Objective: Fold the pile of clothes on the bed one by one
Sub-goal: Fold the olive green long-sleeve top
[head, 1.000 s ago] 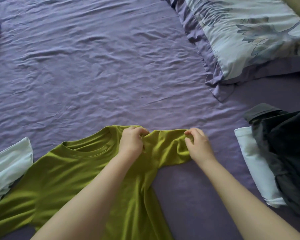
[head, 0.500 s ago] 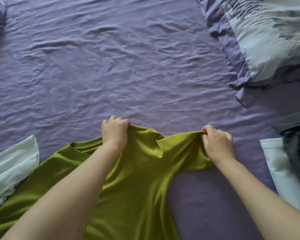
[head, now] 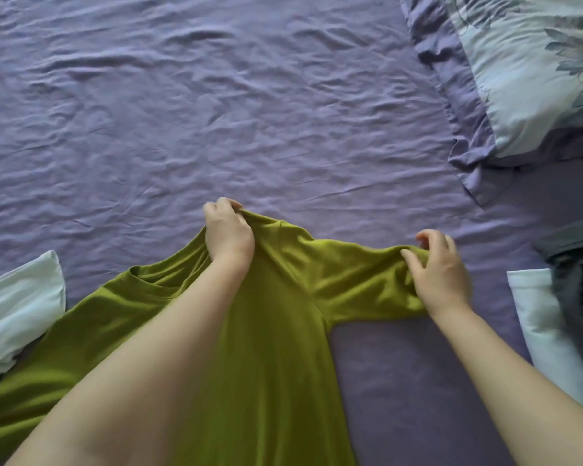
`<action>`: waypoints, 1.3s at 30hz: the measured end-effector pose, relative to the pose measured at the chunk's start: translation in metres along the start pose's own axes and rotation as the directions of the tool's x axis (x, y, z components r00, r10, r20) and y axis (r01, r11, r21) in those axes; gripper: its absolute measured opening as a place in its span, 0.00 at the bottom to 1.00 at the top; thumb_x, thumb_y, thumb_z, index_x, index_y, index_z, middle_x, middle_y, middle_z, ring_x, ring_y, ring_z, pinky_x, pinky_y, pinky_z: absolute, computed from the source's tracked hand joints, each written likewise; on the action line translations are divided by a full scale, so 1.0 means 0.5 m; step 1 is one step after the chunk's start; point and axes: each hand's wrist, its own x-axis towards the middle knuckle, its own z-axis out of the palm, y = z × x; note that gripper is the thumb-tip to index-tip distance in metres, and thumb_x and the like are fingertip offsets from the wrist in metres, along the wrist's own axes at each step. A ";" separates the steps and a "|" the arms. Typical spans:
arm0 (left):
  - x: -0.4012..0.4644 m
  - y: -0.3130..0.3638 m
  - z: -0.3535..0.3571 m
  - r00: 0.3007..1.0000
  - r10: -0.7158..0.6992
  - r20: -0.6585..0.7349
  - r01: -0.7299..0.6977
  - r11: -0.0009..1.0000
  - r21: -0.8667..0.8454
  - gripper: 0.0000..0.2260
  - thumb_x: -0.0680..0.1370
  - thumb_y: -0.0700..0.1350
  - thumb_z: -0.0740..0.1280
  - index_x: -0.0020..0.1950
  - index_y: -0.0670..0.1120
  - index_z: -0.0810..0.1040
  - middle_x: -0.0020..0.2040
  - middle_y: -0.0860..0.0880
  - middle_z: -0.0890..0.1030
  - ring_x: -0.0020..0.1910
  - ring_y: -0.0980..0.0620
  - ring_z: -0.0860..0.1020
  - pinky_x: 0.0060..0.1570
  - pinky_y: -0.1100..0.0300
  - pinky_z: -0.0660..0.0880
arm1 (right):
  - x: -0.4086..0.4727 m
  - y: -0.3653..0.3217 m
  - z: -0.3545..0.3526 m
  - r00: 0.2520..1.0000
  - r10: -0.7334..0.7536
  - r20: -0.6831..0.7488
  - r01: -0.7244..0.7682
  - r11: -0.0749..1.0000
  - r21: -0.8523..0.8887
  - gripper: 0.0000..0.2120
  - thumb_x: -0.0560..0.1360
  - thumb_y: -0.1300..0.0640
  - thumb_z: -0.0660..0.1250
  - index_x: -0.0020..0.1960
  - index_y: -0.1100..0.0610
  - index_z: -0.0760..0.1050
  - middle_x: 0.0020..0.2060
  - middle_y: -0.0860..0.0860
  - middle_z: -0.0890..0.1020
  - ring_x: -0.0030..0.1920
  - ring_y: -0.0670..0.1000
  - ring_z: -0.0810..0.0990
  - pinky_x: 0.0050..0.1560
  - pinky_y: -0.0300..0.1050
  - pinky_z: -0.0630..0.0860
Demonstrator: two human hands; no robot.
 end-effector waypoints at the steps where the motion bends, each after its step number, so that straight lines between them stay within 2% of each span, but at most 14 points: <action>1: -0.008 0.000 0.004 0.998 0.042 0.040 -0.044 0.997 0.059 0.10 0.80 0.40 0.59 0.60 0.41 0.73 0.64 0.41 0.68 0.56 0.39 0.73 0.55 0.53 0.67 | -0.003 0.001 -0.001 0.999 0.009 0.050 -0.009 1.000 0.000 0.22 0.73 0.54 0.70 0.63 0.59 0.70 0.60 0.60 0.72 0.56 0.63 0.75 0.50 0.54 0.72; 3: -0.027 0.003 0.017 0.979 0.148 0.138 -0.178 0.955 0.236 0.16 0.78 0.40 0.62 0.66 0.47 0.70 0.70 0.45 0.64 0.60 0.41 0.70 0.57 0.52 0.67 | -0.017 -0.001 -0.002 0.994 0.055 0.095 -0.053 0.998 -0.027 0.32 0.72 0.50 0.70 0.70 0.60 0.63 0.65 0.61 0.69 0.62 0.63 0.71 0.57 0.54 0.69; 5: -0.041 0.010 0.037 0.919 0.314 0.238 -0.388 0.829 0.402 0.22 0.79 0.40 0.61 0.71 0.54 0.65 0.71 0.52 0.64 0.63 0.44 0.66 0.56 0.52 0.65 | -0.036 -0.009 -0.002 0.984 0.147 0.097 -0.145 0.989 -0.024 0.37 0.72 0.46 0.69 0.74 0.59 0.56 0.66 0.62 0.69 0.64 0.63 0.70 0.58 0.55 0.70; 7: -0.046 0.020 0.055 0.847 0.400 0.350 -0.525 0.729 0.439 0.22 0.79 0.40 0.59 0.72 0.55 0.64 0.68 0.51 0.69 0.62 0.45 0.67 0.54 0.55 0.65 | -0.058 -0.012 0.005 0.961 0.233 0.147 -0.224 0.972 -0.071 0.39 0.73 0.45 0.68 0.74 0.59 0.53 0.64 0.63 0.70 0.62 0.63 0.72 0.56 0.55 0.71; 10: -0.043 0.041 0.060 0.862 0.278 0.424 -0.455 0.792 0.407 0.14 0.80 0.43 0.61 0.65 0.50 0.72 0.61 0.45 0.72 0.59 0.44 0.71 0.46 0.53 0.68 | -0.081 -0.005 0.015 0.961 0.209 0.181 -0.217 0.976 0.024 0.21 0.74 0.57 0.68 0.64 0.63 0.68 0.57 0.63 0.75 0.58 0.63 0.74 0.54 0.52 0.70; 13: -0.045 0.059 0.046 0.901 0.259 0.347 -0.385 0.846 0.369 0.08 0.80 0.45 0.62 0.58 0.47 0.76 0.58 0.45 0.73 0.53 0.41 0.75 0.40 0.54 0.68 | -0.094 0.001 0.003 0.982 0.183 0.038 -0.186 0.939 0.291 0.10 0.73 0.66 0.64 0.54 0.63 0.72 0.50 0.63 0.75 0.52 0.64 0.74 0.48 0.49 0.66; 16: -0.037 0.073 0.034 0.947 0.215 0.239 -0.274 0.928 0.252 0.08 0.80 0.44 0.59 0.57 0.45 0.74 0.58 0.43 0.73 0.50 0.40 0.76 0.40 0.54 0.68 | -0.084 0.009 -0.017 0.972 0.232 -0.041 -0.203 0.913 0.355 0.08 0.74 0.64 0.63 0.53 0.59 0.69 0.47 0.62 0.78 0.47 0.65 0.75 0.39 0.48 0.62; 19: -0.038 0.081 0.039 0.976 0.100 0.192 -0.121 0.987 0.105 0.09 0.80 0.42 0.58 0.58 0.40 0.72 0.59 0.40 0.71 0.50 0.38 0.78 0.49 0.50 0.73 | -0.067 0.023 -0.022 0.973 0.203 -0.109 -0.163 0.940 0.301 0.11 0.76 0.59 0.64 0.57 0.58 0.68 0.49 0.59 0.79 0.48 0.64 0.76 0.38 0.48 0.63; 23: -0.089 0.061 0.062 0.942 0.194 0.275 -0.225 0.971 0.085 0.11 0.80 0.39 0.59 0.62 0.41 0.71 0.67 0.41 0.67 0.58 0.40 0.74 0.51 0.54 0.70 | -0.057 0.031 -0.010 0.992 0.126 -0.010 -0.119 0.956 0.269 0.21 0.73 0.60 0.68 0.64 0.61 0.68 0.53 0.59 0.76 0.55 0.60 0.74 0.50 0.51 0.68; 26: -0.138 0.036 0.063 0.888 0.291 0.355 -0.319 0.948 0.021 0.26 0.77 0.36 0.63 0.73 0.50 0.62 0.78 0.45 0.45 0.68 0.45 0.67 0.59 0.54 0.70 | -0.081 0.024 -0.004 0.999 0.020 0.026 -0.022 0.997 0.077 0.26 0.70 0.63 0.71 0.66 0.64 0.68 0.59 0.63 0.73 0.60 0.62 0.71 0.59 0.53 0.66; 29: -0.194 -0.005 0.056 0.860 0.334 0.386 -0.412 0.901 0.139 0.37 0.76 0.40 0.67 0.77 0.57 0.50 0.76 0.51 0.33 0.75 0.49 0.53 0.67 0.55 0.65 | -0.128 -0.002 0.002 0.984 -0.177 -0.022 0.175 0.981 -0.083 0.27 0.66 0.63 0.73 0.63 0.64 0.72 0.62 0.64 0.73 0.64 0.65 0.70 0.63 0.58 0.68; 33: -0.274 -0.076 0.034 0.866 0.213 0.452 -0.379 0.869 0.317 0.33 0.79 0.48 0.64 0.77 0.56 0.48 0.78 0.48 0.37 0.77 0.47 0.45 0.74 0.50 0.52 | -0.195 -0.063 0.019 0.909 -0.411 0.060 0.416 0.901 -0.125 0.23 0.64 0.59 0.76 0.58 0.58 0.79 0.61 0.61 0.77 0.65 0.63 0.72 0.60 0.61 0.71; 36: -0.333 -0.147 0.007 0.862 0.105 0.496 -0.357 0.820 0.447 0.29 0.80 0.52 0.59 0.77 0.57 0.47 0.78 0.48 0.40 0.77 0.46 0.43 0.74 0.45 0.47 | -0.254 -0.096 0.047 0.755 -0.602 0.262 0.645 0.753 -0.128 0.21 0.69 0.51 0.74 0.61 0.52 0.78 0.64 0.58 0.76 0.66 0.62 0.71 0.60 0.61 0.71; 39: -0.381 -0.227 -0.029 0.866 0.020 0.499 -0.314 0.798 0.514 0.29 0.81 0.55 0.56 0.77 0.59 0.43 0.78 0.50 0.38 0.77 0.46 0.39 0.73 0.41 0.46 | -0.292 -0.081 0.077 0.677 -0.458 0.576 0.669 0.710 -0.221 0.27 0.78 0.39 0.55 0.74 0.46 0.59 0.76 0.50 0.56 0.76 0.56 0.52 0.71 0.59 0.57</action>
